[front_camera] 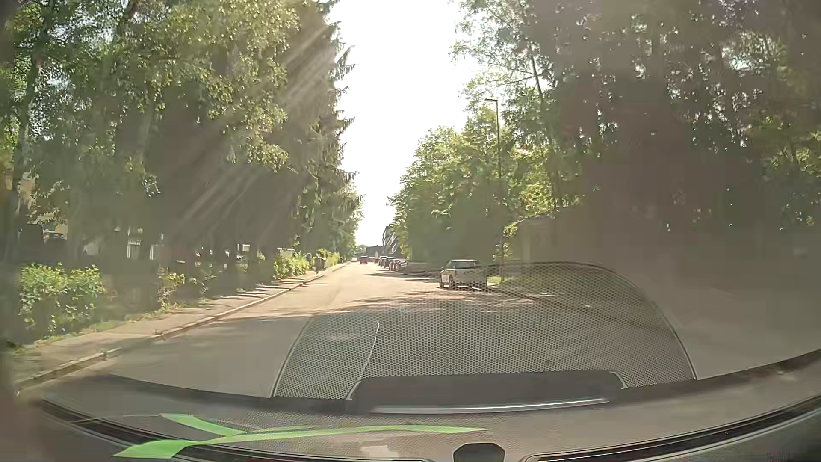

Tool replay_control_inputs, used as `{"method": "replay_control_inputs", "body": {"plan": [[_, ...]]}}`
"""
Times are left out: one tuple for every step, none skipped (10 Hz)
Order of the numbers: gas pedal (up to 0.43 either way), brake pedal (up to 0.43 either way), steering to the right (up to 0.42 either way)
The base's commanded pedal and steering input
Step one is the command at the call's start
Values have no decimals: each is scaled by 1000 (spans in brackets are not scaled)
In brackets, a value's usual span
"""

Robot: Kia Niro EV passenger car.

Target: Follow the waypoints while adhering to traffic rules and regulations

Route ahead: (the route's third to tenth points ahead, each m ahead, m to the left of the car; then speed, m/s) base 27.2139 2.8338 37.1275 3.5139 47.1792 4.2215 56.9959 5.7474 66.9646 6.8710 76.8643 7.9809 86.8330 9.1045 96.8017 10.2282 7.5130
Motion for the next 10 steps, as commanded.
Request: {"method": "replay_control_inputs", "body": {"plan": [[138,0,-36],[138,0,-35],[138,0,-36],[138,0,-36],[138,0,-37],[138,0,-40],[138,0,-41],[138,0,-41],[138,0,-39],[138,0,-37]]}}
